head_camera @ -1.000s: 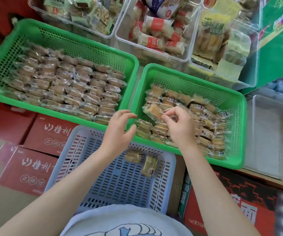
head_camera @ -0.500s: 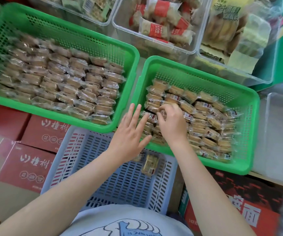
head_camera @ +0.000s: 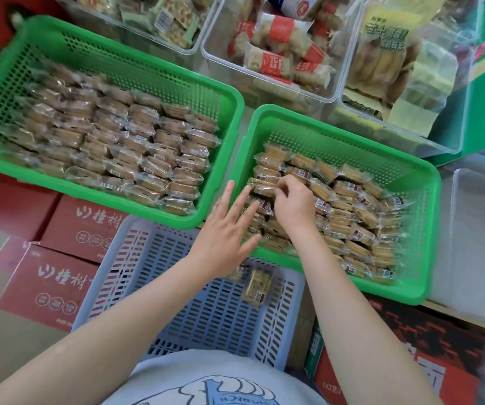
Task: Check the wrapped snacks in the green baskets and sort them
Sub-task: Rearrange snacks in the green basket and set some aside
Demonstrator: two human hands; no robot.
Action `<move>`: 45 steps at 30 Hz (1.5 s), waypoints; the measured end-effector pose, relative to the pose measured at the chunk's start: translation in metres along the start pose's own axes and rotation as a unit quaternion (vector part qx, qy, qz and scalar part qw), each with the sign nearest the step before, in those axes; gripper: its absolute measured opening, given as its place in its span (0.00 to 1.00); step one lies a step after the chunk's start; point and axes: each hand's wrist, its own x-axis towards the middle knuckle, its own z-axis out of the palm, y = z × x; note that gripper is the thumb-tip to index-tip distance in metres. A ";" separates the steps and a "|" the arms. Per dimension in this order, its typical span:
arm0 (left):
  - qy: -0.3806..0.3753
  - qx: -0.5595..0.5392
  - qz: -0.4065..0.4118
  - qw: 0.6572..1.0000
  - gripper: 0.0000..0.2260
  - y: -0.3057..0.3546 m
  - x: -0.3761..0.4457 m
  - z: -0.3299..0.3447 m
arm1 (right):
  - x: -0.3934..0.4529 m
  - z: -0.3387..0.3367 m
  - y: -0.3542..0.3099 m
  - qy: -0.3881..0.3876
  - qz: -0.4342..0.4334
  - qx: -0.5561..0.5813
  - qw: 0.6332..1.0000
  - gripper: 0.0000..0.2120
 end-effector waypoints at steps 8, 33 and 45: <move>0.050 -0.332 -0.047 0.941 0.31 0.009 -0.025 -0.045 | -0.053 -0.062 -0.016 0.004 0.023 0.258 0.966 0.05; 0.031 -0.686 -0.151 0.711 0.03 0.054 -0.157 -0.049 | -0.230 -0.061 -0.013 -0.016 -0.045 0.296 0.954 0.06; 0.054 -0.657 -0.120 0.742 0.16 0.055 -0.172 -0.042 | -0.249 -0.060 -0.013 -0.044 -0.023 0.321 0.946 0.08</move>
